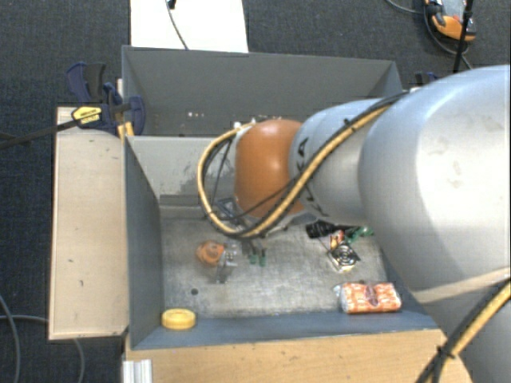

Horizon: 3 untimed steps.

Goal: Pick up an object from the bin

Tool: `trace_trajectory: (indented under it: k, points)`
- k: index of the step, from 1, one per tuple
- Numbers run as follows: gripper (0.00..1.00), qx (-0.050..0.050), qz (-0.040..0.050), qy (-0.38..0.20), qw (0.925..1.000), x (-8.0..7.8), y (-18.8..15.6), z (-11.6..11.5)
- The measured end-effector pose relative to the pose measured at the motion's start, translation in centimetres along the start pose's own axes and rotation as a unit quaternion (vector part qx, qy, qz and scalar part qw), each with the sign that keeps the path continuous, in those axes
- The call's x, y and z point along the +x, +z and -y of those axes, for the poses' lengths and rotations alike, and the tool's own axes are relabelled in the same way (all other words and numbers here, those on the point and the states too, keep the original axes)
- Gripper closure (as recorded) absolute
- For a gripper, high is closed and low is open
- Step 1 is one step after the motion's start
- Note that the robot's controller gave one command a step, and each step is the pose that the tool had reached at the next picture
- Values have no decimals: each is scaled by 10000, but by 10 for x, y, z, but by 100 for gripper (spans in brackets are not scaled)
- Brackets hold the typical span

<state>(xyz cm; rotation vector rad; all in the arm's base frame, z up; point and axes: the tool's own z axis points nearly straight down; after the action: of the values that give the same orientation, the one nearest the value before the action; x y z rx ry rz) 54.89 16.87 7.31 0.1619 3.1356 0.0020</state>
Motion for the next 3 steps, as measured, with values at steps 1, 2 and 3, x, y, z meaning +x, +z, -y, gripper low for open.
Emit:
trace_trajectory:
  k: [1, 2, 3]
  points:
    - [100, -41, 14, 1164, 9932, -3, -1, -21]
    - [100, -49, 20, 1495, 9887, -8, -1, -13]
    - [100, 6, -2, 1004, 9950, 8, -113, 6]
